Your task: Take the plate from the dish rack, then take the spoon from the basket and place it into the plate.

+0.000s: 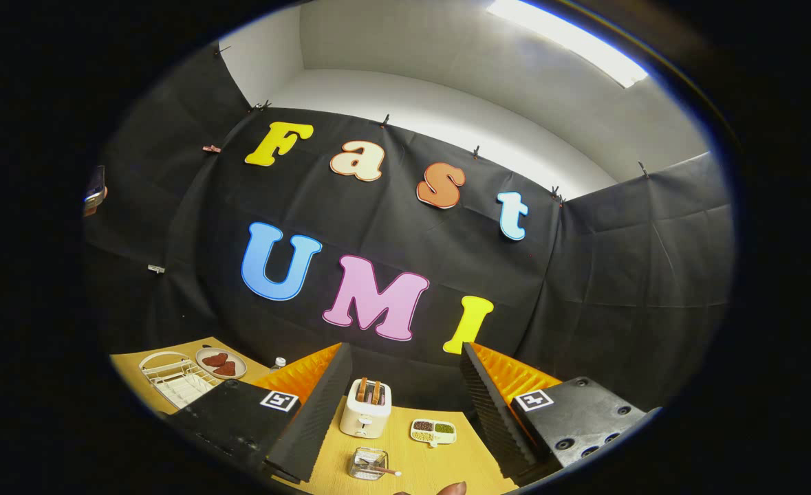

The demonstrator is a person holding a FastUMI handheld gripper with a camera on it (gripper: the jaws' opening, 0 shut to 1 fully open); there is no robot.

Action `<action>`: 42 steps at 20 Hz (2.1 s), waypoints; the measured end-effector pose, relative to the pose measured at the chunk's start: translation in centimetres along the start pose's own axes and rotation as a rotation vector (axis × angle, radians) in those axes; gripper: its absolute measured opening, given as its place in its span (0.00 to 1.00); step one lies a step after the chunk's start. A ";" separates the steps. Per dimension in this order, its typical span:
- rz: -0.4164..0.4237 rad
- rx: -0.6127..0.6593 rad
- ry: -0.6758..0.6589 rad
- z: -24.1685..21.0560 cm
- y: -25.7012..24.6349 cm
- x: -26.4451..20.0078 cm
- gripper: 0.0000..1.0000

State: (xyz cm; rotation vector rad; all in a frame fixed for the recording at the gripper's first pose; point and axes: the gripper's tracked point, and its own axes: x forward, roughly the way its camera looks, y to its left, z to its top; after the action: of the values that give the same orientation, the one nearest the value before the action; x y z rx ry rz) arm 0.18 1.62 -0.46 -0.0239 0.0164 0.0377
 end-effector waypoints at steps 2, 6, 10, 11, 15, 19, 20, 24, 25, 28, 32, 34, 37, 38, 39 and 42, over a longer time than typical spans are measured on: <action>0.001 0.001 0.000 0.0 0.1 0.0 0.98; 0.000 -0.003 0.004 -0.1 0.1 0.0 0.98; 0.000 -0.001 0.008 -0.2 0.1 0.2 0.98; 0.001 -0.001 0.007 -0.2 0.2 0.2 0.98; 0.004 0.002 0.009 -0.2 0.4 0.2 0.98; 0.021 0.012 0.017 -0.5 1.1 0.4 0.98; 0.033 0.019 0.023 -0.7 1.6 0.3 0.97; 0.132 0.060 0.062 -1.2 5.7 1.3 0.98; 0.159 0.064 0.070 -1.4 7.1 1.7 0.98; 0.250 0.069 0.123 -2.5 11.8 3.0 0.98; 0.371 0.098 0.282 -6.7 18.6 4.2 0.98; 0.407 0.137 0.392 -9.5 21.3 4.7 0.98; 0.418 0.215 0.566 -13.8 25.0 5.5 0.98; 0.414 0.235 0.603 -15.2 25.9 6.0 0.98; 0.401 0.247 0.632 -16.3 26.6 6.6 0.98; 0.371 0.249 0.721 -19.2 28.9 8.2 0.98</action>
State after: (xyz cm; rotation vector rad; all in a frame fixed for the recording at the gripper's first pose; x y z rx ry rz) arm 6.98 30.31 -20.43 0.2164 0.7471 0.3967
